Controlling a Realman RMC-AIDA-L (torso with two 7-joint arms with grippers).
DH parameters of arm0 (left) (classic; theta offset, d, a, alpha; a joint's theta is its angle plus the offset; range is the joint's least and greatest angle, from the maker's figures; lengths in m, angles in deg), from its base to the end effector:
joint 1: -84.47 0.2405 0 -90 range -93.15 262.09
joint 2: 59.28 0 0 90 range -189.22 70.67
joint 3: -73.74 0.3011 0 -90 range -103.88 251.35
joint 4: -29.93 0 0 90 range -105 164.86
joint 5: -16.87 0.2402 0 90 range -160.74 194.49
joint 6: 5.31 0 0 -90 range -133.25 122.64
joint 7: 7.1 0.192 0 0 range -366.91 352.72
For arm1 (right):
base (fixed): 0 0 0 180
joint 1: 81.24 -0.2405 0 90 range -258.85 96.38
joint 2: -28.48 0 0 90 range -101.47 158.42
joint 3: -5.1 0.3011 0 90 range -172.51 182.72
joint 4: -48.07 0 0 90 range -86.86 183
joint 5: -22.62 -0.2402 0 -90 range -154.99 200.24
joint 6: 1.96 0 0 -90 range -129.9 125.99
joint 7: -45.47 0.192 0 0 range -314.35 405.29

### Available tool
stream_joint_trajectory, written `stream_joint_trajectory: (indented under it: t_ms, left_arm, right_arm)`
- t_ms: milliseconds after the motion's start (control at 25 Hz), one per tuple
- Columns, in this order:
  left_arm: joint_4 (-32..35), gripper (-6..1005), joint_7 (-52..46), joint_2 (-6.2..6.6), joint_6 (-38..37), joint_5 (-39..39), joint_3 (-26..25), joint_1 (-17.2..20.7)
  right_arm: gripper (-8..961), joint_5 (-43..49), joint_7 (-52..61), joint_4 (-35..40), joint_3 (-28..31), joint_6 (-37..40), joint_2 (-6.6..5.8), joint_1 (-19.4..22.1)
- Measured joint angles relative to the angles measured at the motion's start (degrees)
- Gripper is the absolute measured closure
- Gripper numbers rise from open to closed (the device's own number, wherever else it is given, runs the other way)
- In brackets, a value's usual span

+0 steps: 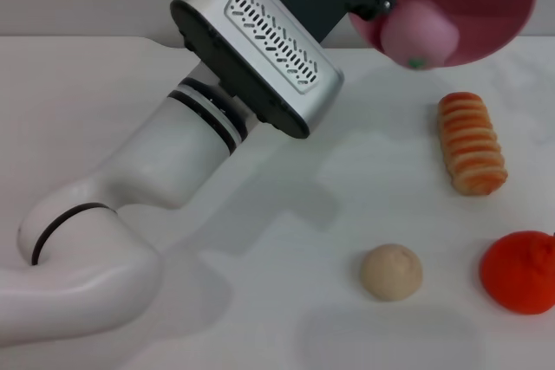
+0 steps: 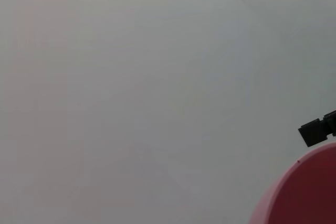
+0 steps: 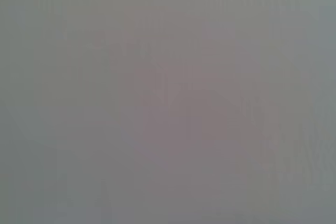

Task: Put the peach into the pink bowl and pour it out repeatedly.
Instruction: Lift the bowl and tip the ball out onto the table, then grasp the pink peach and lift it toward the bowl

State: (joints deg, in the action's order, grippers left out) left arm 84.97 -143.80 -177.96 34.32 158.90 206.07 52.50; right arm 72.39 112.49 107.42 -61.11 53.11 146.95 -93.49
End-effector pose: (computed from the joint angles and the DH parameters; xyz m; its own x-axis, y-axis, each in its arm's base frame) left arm -0.0780 0.4339 -0.1445 0.7902 -0.5488 0.2727 0.0332 -0.4060 -0.9132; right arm 0.2731 0.4395 0.0821 0.5503 0.1479 -0.8218 -0.6930 -0.4680 -0.5483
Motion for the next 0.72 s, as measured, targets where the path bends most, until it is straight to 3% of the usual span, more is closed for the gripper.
stream_joint_trajectory:
  t_ms: [520, 720]
  left_arm:
    - [-0.6, 952, 0.0, 0.12, -0.1, 0.1, -0.4, -0.5]
    - [0.1, 952, -2.5, 0.07, -10.7, -0.4, -6.1, -2.7]
  right_arm:
    - [581, -0.3, -0.2, -1.1, -0.1, 0.1, 0.28, -0.5]
    - [586, -0.3, -0.2, -1.4, -0.6, 0.1, 0.24, -0.7]
